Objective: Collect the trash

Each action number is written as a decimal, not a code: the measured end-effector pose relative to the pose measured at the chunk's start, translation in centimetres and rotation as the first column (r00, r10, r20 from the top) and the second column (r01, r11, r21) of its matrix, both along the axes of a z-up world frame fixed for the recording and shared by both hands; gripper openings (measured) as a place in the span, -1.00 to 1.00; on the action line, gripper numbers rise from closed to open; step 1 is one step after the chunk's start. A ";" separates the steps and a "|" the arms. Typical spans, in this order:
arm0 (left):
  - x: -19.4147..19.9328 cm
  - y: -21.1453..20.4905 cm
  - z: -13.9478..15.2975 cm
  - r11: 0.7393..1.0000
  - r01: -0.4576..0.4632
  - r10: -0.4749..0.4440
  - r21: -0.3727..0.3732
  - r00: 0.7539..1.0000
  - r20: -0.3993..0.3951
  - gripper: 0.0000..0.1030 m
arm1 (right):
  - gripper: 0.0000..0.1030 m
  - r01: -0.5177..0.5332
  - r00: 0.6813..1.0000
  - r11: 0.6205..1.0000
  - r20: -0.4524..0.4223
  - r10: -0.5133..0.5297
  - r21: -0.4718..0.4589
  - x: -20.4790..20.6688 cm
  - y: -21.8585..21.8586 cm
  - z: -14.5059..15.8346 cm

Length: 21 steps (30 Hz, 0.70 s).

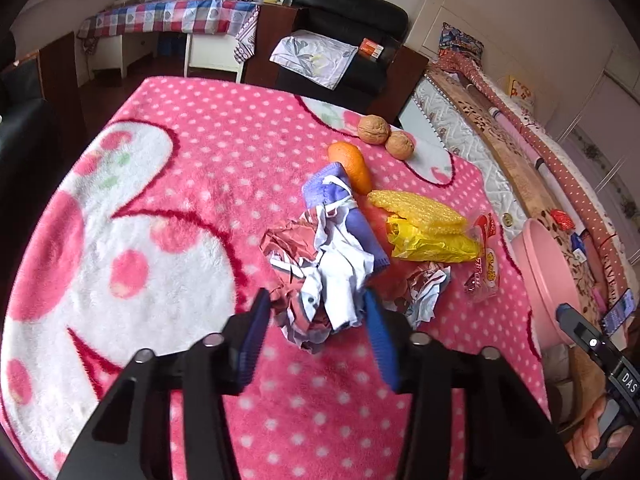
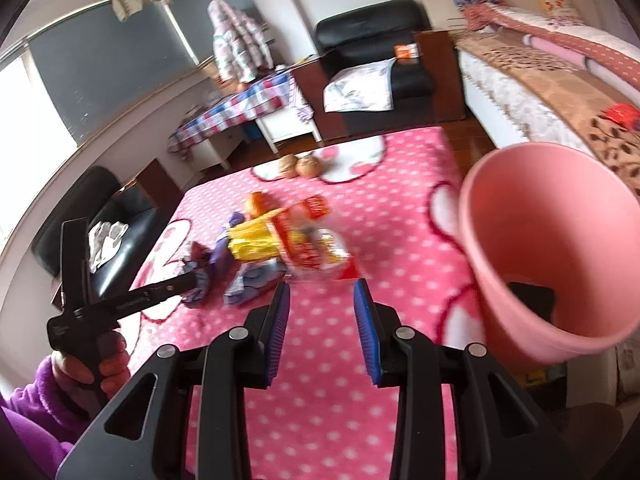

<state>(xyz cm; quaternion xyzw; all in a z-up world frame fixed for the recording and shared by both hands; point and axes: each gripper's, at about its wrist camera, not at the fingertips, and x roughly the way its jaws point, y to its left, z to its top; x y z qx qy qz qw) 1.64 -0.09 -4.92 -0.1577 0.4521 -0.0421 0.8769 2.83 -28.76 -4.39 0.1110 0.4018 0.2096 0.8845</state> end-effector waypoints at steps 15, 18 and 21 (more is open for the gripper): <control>-1.4 1.8 1.4 1.000 0.021 -0.021 0.000 0.995 0.096 -0.58 | -0.18 -0.129 0.983 0.992 -0.130 0.130 0.014 2.4 7.0 -1.5; -1.7 2.1 1.5 1.000 0.022 -0.022 -0.005 0.994 0.109 -0.58 | -0.08 -0.126 0.978 0.992 -0.162 0.128 0.025 3.1 8.3 -1.8; -2.0 2.4 1.5 1.000 0.024 -0.024 -0.003 0.993 0.120 -0.58 | -0.08 -0.095 0.969 0.995 -0.227 0.100 0.031 4.3 9.6 -2.5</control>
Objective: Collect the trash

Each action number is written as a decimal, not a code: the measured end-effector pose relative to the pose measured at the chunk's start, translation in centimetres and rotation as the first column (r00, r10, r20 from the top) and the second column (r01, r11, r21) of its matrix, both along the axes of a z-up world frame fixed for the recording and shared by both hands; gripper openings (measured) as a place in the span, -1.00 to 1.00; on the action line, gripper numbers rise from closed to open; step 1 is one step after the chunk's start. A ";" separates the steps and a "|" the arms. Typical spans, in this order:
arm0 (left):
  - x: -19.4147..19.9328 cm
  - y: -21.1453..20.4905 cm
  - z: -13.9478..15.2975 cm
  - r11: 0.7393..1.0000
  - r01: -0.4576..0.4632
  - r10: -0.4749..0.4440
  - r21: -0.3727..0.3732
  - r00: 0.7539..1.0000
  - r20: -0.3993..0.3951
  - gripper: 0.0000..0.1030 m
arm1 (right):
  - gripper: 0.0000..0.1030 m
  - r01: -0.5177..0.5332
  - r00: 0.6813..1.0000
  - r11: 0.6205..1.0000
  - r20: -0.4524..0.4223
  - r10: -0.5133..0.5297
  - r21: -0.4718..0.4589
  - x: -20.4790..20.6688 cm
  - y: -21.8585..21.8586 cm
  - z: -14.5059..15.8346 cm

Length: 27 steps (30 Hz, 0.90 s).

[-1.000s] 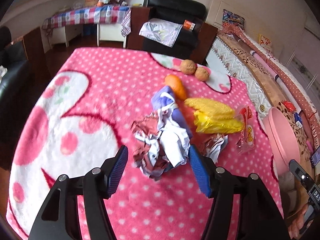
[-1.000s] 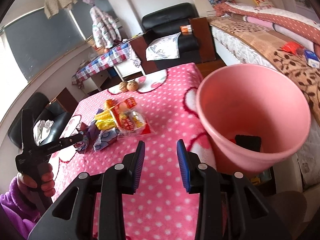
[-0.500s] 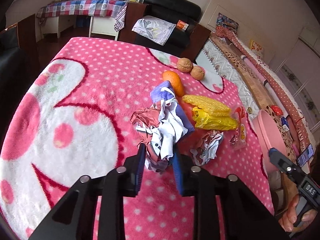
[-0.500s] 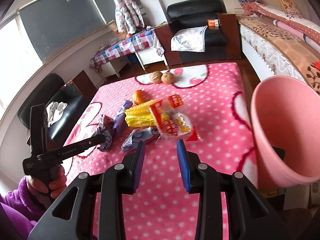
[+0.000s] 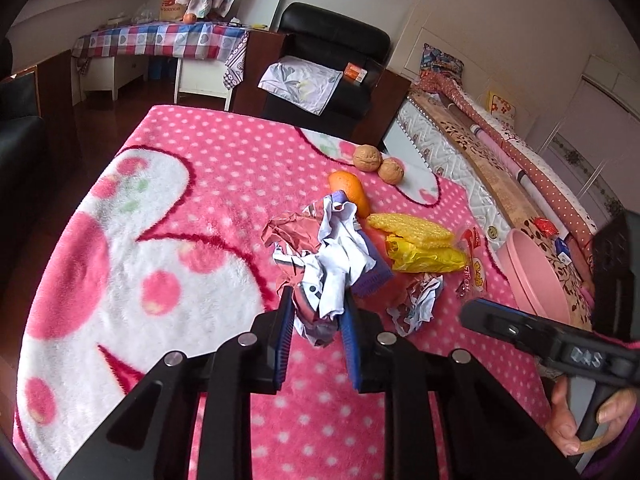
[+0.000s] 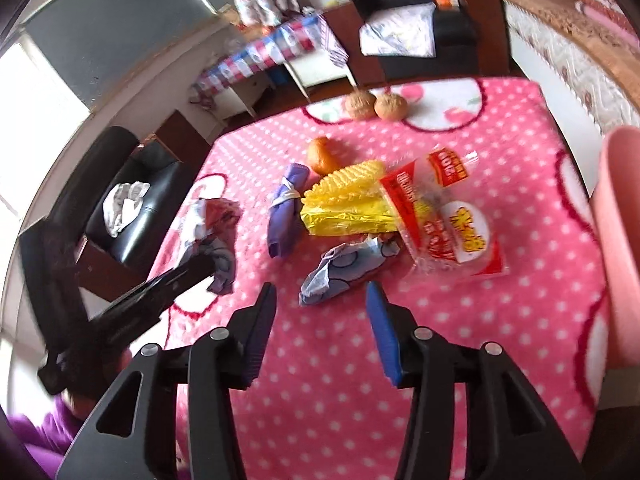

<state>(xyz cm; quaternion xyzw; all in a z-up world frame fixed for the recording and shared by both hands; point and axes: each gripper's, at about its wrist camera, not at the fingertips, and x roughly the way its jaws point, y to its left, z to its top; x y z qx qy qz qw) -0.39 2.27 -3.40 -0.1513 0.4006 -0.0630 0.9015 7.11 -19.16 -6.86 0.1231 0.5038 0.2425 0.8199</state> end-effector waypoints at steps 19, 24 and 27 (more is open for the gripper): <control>-0.8 1.8 -0.1 1.000 -0.004 0.005 -0.024 1.000 0.025 -0.58 | -0.29 0.120 0.991 0.983 -0.048 -0.127 -0.141 1.4 1.8 -2.9; -0.7 1.5 -0.1 1.000 0.004 -0.003 -0.024 1.000 0.025 -0.58 | -0.64 0.107 0.992 0.983 -0.045 -0.115 -0.147 1.0 0.6 -2.9; -0.7 1.3 0.0 1.000 0.011 -0.010 -0.020 1.000 0.030 -0.58 | -0.74 0.097 0.994 0.983 -0.038 -0.104 -0.155 0.6 -0.1 -2.7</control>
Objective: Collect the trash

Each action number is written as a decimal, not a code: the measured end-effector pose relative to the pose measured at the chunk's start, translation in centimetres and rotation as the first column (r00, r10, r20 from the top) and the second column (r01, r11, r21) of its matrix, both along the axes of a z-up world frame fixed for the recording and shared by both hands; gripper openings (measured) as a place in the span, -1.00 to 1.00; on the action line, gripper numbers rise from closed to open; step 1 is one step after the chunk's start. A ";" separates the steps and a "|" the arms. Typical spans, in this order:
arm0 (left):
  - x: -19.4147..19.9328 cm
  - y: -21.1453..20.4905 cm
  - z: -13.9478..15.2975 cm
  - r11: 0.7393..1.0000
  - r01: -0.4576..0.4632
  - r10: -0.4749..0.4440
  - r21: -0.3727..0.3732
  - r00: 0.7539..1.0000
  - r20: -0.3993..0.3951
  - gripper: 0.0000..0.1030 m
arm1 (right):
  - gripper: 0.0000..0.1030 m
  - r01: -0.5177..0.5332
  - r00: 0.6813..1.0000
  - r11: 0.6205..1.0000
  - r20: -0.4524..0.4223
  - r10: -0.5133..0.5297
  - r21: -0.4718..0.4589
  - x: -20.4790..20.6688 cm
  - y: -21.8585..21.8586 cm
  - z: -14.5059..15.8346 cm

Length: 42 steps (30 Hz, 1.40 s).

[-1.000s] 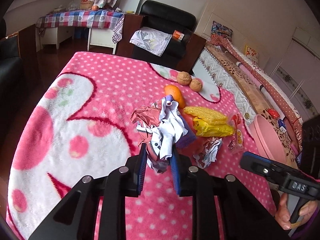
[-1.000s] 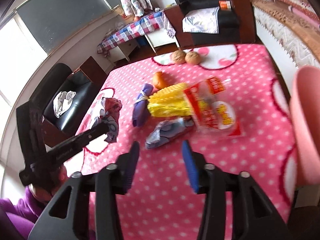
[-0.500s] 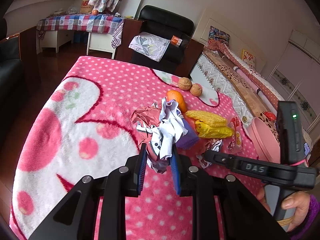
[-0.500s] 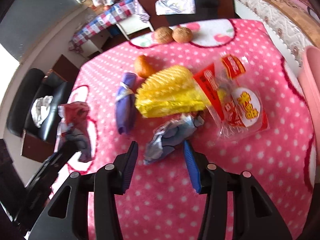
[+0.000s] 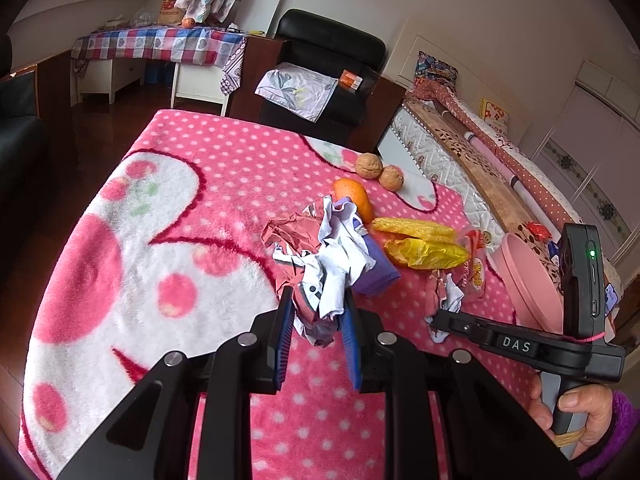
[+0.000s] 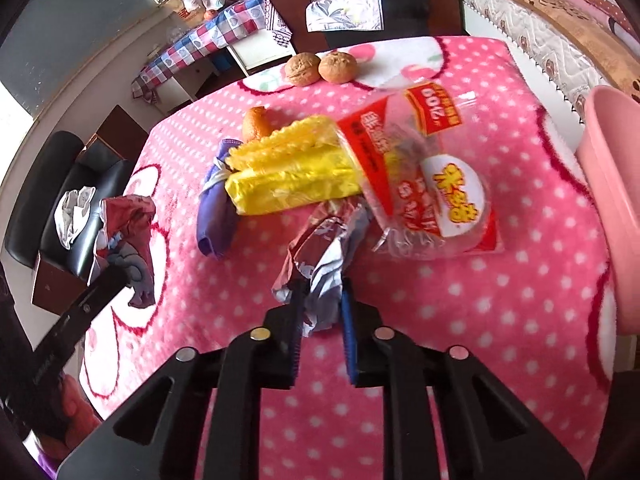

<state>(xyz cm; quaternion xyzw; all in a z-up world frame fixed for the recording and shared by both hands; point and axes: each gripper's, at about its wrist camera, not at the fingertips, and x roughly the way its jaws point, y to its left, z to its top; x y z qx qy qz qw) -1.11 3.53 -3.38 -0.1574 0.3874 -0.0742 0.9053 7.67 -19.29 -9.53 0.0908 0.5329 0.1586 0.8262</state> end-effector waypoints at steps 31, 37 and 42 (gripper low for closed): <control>0.6 -5.7 1.7 0.992 0.093 -0.094 0.080 0.996 0.005 -0.58 | -0.82 -0.186 0.980 0.982 0.074 0.184 0.022 -6.2 -6.7 4.1; 0.6 -7.3 2.3 0.987 0.127 -0.129 0.096 0.992 0.011 -0.58 | -0.82 -0.152 0.984 0.988 0.100 0.147 0.041 -6.9 -8.8 4.9; 0.8 -8.8 3.0 0.981 0.157 -0.160 0.112 0.987 0.021 -0.58 | -0.82 -0.118 0.987 0.990 0.115 0.110 0.070 -7.5 -10.7 5.5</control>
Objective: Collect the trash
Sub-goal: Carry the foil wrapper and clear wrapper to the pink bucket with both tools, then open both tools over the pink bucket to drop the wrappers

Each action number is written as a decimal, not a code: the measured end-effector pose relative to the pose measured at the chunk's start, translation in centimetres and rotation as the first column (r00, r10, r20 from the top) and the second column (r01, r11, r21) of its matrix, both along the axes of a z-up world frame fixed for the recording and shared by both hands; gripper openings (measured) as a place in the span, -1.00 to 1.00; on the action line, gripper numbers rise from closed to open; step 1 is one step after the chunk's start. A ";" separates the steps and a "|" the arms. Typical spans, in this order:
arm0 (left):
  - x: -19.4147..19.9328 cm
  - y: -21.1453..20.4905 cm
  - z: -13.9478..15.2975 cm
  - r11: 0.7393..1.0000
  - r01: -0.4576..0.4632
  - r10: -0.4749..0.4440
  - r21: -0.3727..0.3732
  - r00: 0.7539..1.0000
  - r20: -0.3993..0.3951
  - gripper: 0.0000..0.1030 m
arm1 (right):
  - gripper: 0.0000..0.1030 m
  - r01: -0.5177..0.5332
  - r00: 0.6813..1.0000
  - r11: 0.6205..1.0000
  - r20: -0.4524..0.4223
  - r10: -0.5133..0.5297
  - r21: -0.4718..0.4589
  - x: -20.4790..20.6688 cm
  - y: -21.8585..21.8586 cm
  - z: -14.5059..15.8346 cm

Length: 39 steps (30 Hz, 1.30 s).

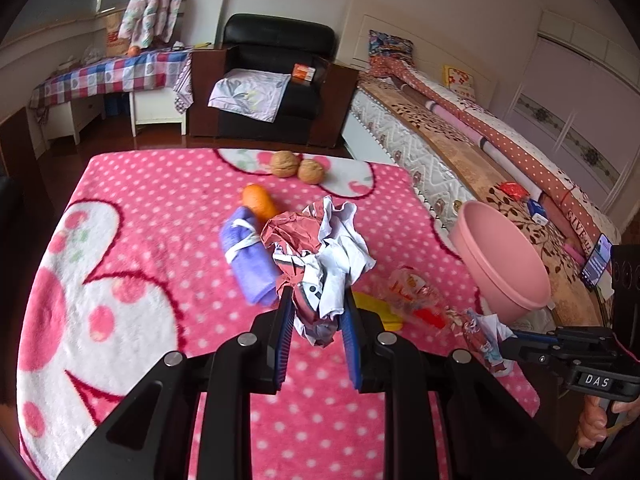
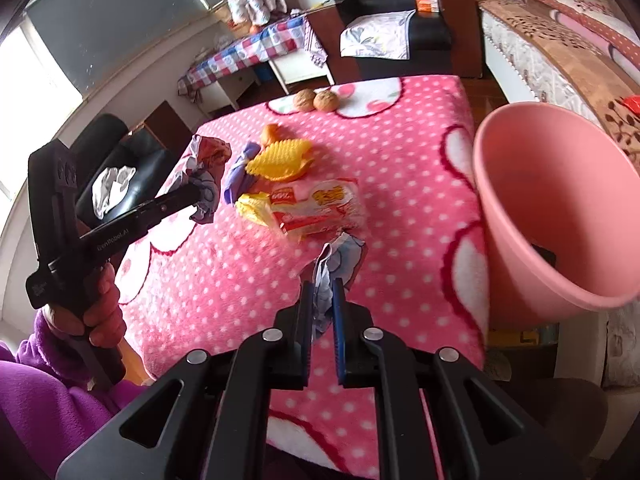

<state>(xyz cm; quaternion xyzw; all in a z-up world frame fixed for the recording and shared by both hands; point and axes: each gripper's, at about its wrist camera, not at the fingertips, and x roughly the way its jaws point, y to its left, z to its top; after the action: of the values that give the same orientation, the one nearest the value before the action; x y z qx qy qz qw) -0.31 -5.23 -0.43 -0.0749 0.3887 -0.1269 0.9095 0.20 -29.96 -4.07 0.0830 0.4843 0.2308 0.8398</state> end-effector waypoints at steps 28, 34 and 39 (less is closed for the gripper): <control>3.0 -14.1 3.5 0.951 0.310 -0.310 -0.008 0.950 0.031 -0.57 | -0.82 0.447 0.878 0.889 0.142 -0.457 0.100 0.2 -14.3 0.8; 4.3 -17.7 2.7 0.933 0.358 -0.359 -0.023 0.933 -0.005 -0.57 | -0.82 0.486 0.857 0.869 0.144 -0.495 0.098 0.2 -15.8 -0.1; 5.0 -20.9 2.1 0.916 0.402 -0.402 -0.009 0.915 -0.018 -0.57 | -0.82 0.512 0.842 0.852 0.130 -0.523 0.109 0.6 -16.8 -1.1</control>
<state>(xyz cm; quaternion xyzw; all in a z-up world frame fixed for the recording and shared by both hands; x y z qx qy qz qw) 4.69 -26.12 1.69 0.0032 0.4045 -0.3112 0.8599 0.80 -46.80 -5.19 0.2218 0.3690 0.0180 0.9024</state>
